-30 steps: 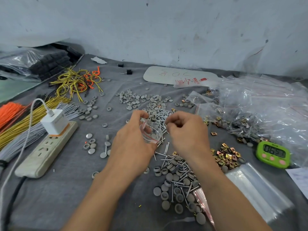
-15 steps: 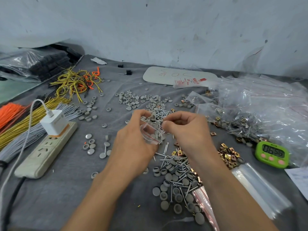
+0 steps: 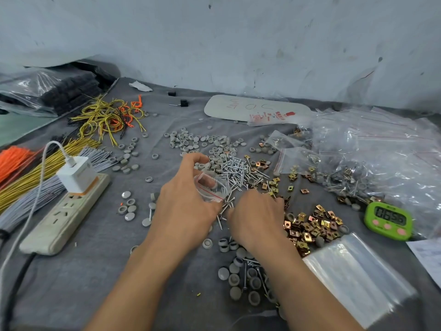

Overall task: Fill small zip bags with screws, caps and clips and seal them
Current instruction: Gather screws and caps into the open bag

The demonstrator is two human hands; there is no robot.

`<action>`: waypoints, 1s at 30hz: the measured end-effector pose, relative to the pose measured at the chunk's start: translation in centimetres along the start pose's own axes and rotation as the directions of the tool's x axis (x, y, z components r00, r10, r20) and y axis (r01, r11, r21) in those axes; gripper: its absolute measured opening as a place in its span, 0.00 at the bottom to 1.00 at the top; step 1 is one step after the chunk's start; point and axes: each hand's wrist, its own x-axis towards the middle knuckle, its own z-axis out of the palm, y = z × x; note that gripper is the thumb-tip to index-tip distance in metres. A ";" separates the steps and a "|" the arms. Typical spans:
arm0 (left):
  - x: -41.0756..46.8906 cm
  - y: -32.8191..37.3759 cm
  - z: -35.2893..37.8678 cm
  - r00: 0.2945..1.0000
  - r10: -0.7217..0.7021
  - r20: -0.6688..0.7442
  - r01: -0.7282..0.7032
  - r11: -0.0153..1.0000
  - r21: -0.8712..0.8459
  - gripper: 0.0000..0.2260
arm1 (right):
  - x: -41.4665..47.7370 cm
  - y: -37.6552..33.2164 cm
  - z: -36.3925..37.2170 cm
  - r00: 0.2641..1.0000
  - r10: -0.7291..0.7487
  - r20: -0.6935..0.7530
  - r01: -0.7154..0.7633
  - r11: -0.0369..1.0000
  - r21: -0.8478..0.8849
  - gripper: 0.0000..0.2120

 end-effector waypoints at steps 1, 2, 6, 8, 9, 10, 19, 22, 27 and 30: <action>0.0 0.0 0.0 1.000 -0.002 0.000 0.002 1.000 0.000 0.31 | 0.0 0.1 -0.1 1.000 0.010 0.001 -0.010 1.000 0.008 0.18; 0.0 0.0 -0.1 1.000 -0.005 0.001 0.005 1.000 0.000 0.31 | 0.0 0.2 -0.2 1.000 0.020 -0.011 -0.020 1.000 0.005 0.18; 0.0 0.2 -0.1 1.000 -0.024 0.010 0.024 1.000 0.020 0.32 | 0.3 0.9 -1.4 0.984 0.054 -0.168 -0.026 0.987 0.161 0.13; 0.0 0.2 0.0 0.999 -0.027 0.018 0.027 0.999 0.030 0.33 | 0.3 0.9 -2.2 0.974 0.052 -0.220 0.071 0.853 0.517 0.10; 0.0 0.2 0.1 0.999 -0.030 0.022 0.029 0.999 0.032 0.33 | 0.3 0.7 -2.6 0.973 0.050 -0.227 0.118 0.736 0.667 0.08; 0.0 0.3 0.1 0.999 -0.032 0.025 0.032 0.999 0.032 0.33 | 0.2 0.5 -3.1 0.974 0.029 -0.226 0.159 0.625 0.764 0.06; 0.1 0.1 0.4 1.000 0.008 -0.014 -0.008 1.000 -0.029 0.32 | 0.0 -0.3 -3.0 0.983 -0.145 -0.112 0.176 0.586 0.791 0.11; 0.2 0.0 0.2 0.999 0.000 -0.037 -0.001 0.999 -0.032 0.33 | 0.5 0.5 -3.2 0.990 0.032 -0.134 0.098 0.523 0.847 0.15; 0.2 -0.2 0.0 0.999 0.003 -0.054 -0.006 0.998 -0.058 0.34 | 0.6 1.7 -2.6 0.992 0.095 -0.083 -0.049 0.896 0.442 0.05; 0.2 -0.2 0.0 0.999 0.008 -0.053 -0.011 0.998 -0.060 0.34 | 0.0 0.7 -1.1 0.999 0.025 -0.028 -0.024 0.999 0.034 0.13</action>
